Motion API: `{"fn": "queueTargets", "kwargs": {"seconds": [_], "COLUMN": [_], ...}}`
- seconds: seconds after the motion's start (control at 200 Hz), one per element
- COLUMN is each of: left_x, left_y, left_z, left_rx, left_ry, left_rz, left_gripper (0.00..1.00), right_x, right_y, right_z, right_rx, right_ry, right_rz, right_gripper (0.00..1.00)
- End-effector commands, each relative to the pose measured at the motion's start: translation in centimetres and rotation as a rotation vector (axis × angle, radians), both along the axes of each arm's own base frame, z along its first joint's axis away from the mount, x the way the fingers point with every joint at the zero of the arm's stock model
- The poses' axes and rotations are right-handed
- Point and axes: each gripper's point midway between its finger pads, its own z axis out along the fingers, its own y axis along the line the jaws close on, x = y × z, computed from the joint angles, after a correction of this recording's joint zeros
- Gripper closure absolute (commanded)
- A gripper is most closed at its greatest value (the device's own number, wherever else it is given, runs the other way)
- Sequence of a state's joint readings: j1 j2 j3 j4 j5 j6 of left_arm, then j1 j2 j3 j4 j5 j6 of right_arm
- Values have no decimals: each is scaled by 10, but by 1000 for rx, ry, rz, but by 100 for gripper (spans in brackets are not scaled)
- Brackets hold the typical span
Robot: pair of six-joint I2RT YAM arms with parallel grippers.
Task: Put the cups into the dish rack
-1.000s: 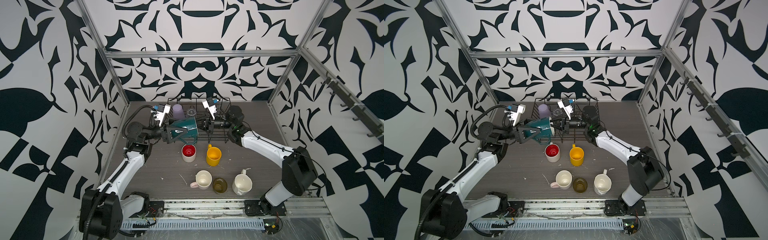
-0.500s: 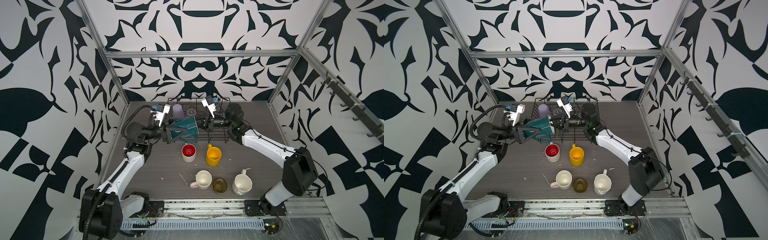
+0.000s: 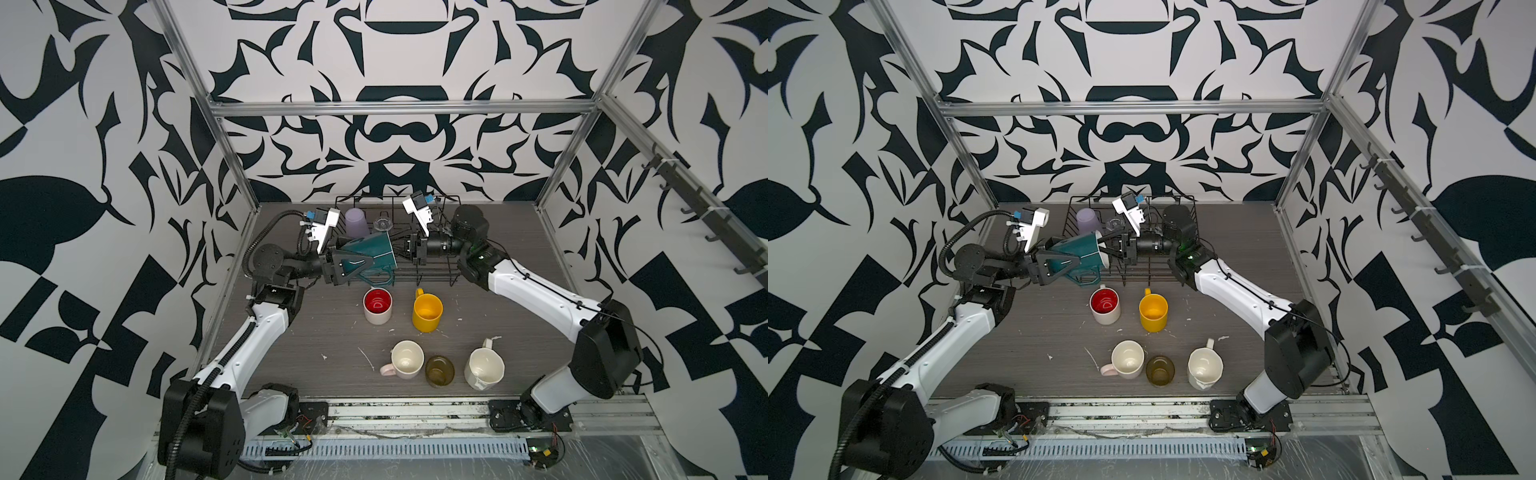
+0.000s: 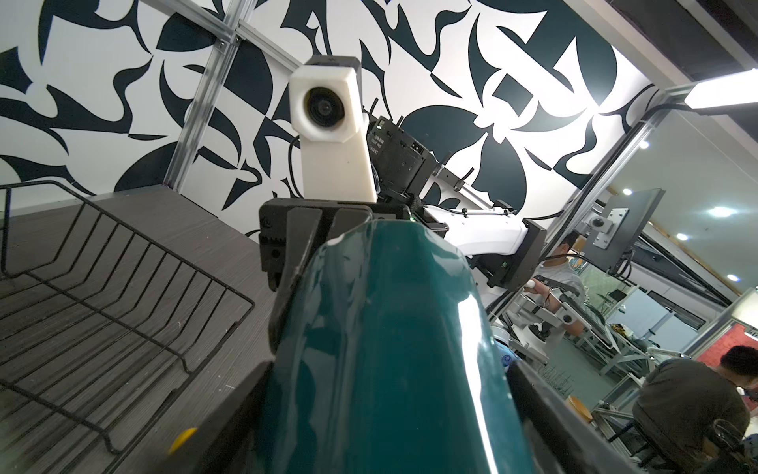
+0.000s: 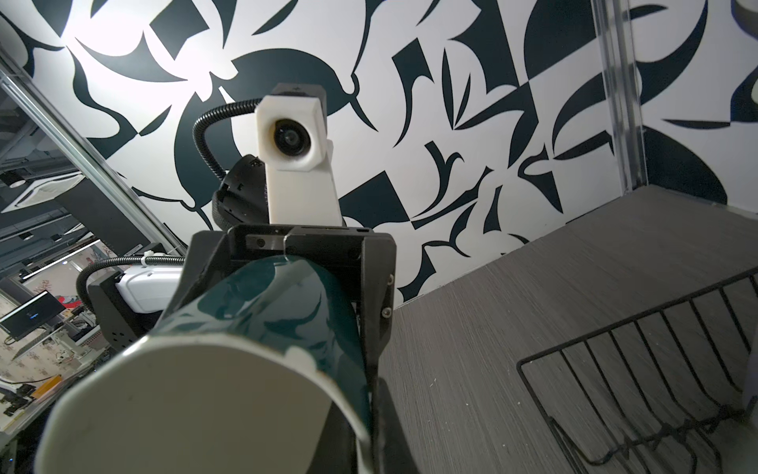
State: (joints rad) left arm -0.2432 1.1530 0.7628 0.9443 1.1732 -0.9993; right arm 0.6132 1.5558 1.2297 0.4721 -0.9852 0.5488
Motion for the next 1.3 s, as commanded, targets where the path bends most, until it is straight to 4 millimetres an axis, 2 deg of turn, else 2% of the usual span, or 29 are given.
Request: {"fn": "queueTargets", "kwargs": {"seconds": [0.0, 0.135, 0.25, 0.33, 0.51, 0.645, 0.775, 0.96, 1.15, 1.295], "left_x": [-37, -37, -35, -34, -31, -24, -18, -8, 7, 10], "left_y": [-9, -9, -9, -10, -9, -7, -6, -4, 0, 4], "left_z": [5, 6, 7, 6, 5, 1, 4, 7, 15, 27], "left_rx": [44, 45, 51, 59, 80, 124, 153, 164, 171, 170], "left_ry": [-70, -73, -70, -68, -75, -90, -94, -80, -34, -30], "left_rz": [-162, -161, -155, -146, -104, -22, 40, 94, 170, 213], "left_gripper": [27, 44, 71, 85, 100, 100, 100, 100, 100, 100], "right_x": [19, 21, 25, 26, 29, 32, 35, 37, 39, 54], "right_y": [7, 6, 5, 4, 3, 2, 2, -1, -9, -27], "right_z": [44, 42, 39, 36, 34, 32, 28, 25, 21, 9], "right_rx": [86, 76, 58, 45, 36, 24, 6, -4, -25, -69], "right_ry": [-95, -95, -91, -91, -82, -72, -52, -40, -30, -3], "right_rz": [-172, -184, -212, -227, -240, -262, -281, -296, -339, -440], "right_gripper": [100, 100, 100, 100, 100, 99, 89, 81, 51, 42]}}
